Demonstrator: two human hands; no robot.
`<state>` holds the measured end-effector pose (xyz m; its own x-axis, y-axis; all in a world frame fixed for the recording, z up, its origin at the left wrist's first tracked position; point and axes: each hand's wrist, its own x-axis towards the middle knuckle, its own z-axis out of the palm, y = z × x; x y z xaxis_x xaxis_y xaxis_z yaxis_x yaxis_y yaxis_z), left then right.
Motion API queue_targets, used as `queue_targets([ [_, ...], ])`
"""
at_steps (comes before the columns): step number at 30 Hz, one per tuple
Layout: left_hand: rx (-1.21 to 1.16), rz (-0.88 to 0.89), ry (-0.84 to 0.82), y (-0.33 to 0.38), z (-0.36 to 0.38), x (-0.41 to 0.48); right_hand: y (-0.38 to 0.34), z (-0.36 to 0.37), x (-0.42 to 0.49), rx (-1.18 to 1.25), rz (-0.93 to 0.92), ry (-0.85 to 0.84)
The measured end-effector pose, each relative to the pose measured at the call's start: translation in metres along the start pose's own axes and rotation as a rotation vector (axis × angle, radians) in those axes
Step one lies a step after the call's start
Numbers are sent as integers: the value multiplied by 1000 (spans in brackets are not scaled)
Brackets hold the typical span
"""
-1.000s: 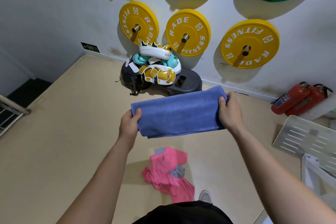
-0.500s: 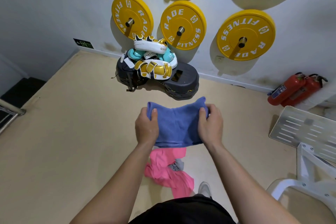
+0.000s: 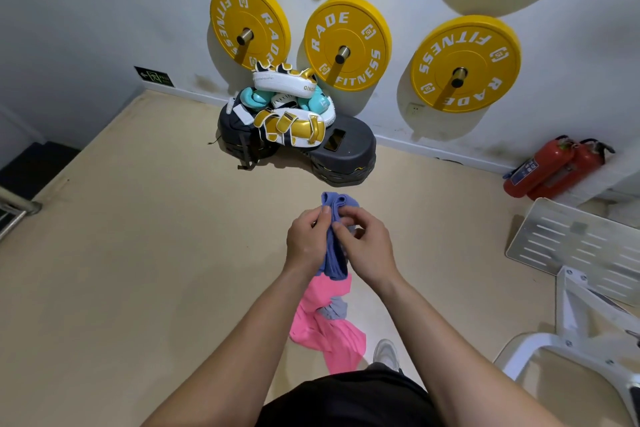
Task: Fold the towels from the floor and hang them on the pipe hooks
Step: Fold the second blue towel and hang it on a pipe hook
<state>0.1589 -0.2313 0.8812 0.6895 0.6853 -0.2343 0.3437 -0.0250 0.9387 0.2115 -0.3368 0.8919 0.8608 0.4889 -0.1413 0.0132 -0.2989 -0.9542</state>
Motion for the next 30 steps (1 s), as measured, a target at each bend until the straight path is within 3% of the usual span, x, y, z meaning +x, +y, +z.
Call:
queue_targets([
  [3, -165, -29, -82, 1, -8, -3, -5, 1, -7, 96, 38, -172],
  [6, -122, 11, -99, -4, -22, -1, -12, 0, -16, 174, 57, -338],
  [8, -50, 53, -123, -6, -33, 1, -9, -1, -21, 138, 65, -218],
  [10, 56, 111, -187, -7, -42, 2, 2, -6, -24, -56, -3, 46],
  [12, 162, 200, -311, -1, -50, 2, 14, -17, -27, -259, -77, 114],
  [16, 316, 361, -607, 16, -56, -1, 30, -40, -20, -522, -34, -211],
  [19, 355, 355, -509, 11, -47, 2, 36, -51, -25, -264, 129, -295],
  [22, 417, 282, -309, -6, -24, 0, 48, -61, -43, -2, 233, -126],
  [26, 490, 212, -251, -22, 31, -9, 77, -77, -62, 347, 290, 200],
  [28, 494, 160, -283, -23, 72, -14, 93, -90, -63, 351, 333, 374],
  [30, 473, 110, -324, -19, 120, -16, 108, -114, -57, 205, 369, 546],
])
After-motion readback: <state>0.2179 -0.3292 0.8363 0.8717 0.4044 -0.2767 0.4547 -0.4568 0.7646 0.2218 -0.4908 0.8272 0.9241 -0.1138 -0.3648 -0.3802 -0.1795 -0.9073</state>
